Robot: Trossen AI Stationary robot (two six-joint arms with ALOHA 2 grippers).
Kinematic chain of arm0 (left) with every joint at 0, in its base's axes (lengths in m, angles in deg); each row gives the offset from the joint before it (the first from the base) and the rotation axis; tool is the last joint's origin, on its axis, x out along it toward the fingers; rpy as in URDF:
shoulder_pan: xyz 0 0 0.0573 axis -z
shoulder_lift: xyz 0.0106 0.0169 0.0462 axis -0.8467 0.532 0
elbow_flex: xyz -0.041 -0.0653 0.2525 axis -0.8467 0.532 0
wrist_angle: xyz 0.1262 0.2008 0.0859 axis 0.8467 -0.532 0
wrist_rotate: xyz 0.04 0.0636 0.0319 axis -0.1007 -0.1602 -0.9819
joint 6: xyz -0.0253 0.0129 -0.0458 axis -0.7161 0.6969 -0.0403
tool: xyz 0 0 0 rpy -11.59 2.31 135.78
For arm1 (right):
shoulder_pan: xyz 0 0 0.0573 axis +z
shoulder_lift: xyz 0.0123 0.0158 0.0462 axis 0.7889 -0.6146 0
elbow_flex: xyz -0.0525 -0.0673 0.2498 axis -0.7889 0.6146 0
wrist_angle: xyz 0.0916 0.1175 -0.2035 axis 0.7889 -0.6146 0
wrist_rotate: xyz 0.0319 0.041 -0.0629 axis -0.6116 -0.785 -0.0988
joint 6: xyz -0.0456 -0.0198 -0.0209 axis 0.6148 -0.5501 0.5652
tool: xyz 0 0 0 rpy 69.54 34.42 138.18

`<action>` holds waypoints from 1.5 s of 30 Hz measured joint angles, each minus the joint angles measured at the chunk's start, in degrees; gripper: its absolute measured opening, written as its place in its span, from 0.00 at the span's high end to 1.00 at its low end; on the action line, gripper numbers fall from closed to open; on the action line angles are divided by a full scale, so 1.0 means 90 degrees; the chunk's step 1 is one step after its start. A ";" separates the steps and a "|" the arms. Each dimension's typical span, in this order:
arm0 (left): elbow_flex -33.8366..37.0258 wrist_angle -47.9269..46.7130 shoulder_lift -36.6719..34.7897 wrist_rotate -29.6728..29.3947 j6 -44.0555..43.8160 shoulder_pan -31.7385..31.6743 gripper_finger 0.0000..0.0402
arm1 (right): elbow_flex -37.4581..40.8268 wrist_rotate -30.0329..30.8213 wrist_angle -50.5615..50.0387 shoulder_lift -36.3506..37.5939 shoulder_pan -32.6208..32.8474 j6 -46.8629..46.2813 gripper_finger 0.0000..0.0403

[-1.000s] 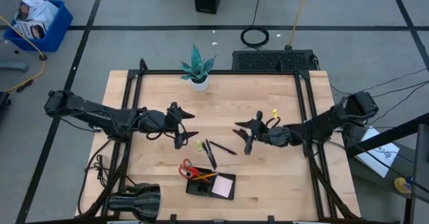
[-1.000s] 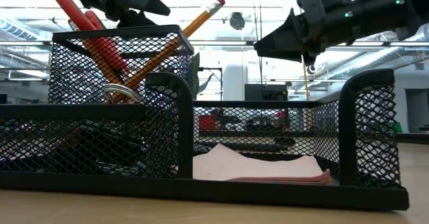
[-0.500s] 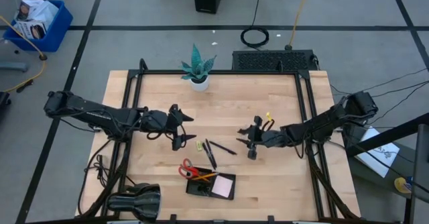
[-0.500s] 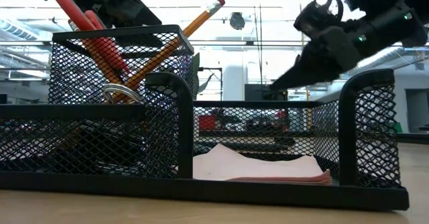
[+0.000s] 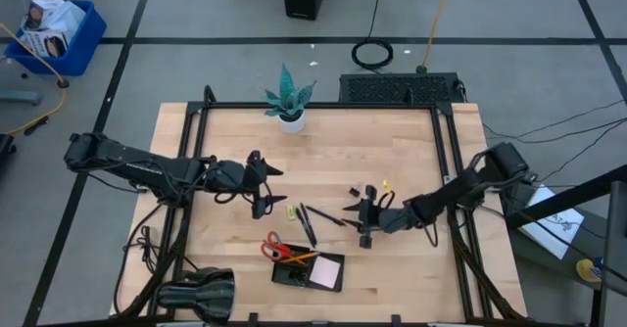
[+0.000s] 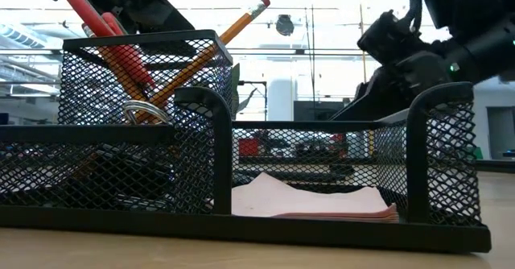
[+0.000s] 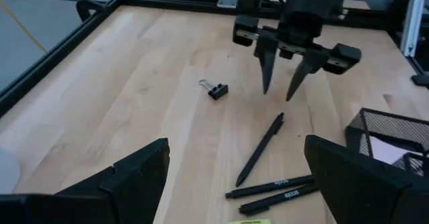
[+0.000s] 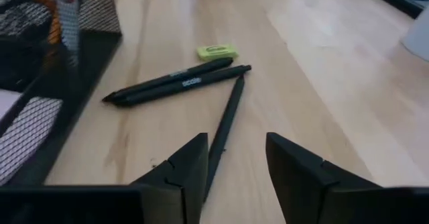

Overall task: Pick and place office supplies into organizer
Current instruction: Put the black pen into the black desk organizer

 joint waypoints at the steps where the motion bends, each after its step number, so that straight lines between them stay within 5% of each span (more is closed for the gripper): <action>1: 0.0000 0.0002 0.0000 0.0013 -0.0002 0.0001 0.13 | -0.0003 0.0115 0.0103 -0.0089 0.0046 -0.0098 0.63; 16: 0.0000 -0.0026 0.0002 0.0013 -0.0122 0.0007 0.13 | -0.0102 0.0117 0.0639 -0.1148 0.0233 -0.0920 0.61; 29: 0.0000 0.0003 0.0002 0.0015 -0.0212 0.0013 0.13 | -0.0940 0.0233 -0.0266 -0.1860 0.0221 -0.1104 0.62; 41: 0.0000 0.0008 0.0002 0.0018 -0.0406 0.0015 0.13 | -0.0933 0.0134 -0.0486 -0.1874 0.0221 -0.1345 0.90; 45: 0.0000 0.0013 0.0002 0.0018 -0.0447 0.0015 0.13 | -0.0928 0.0329 -0.0484 -0.1883 0.0219 -0.1246 0.91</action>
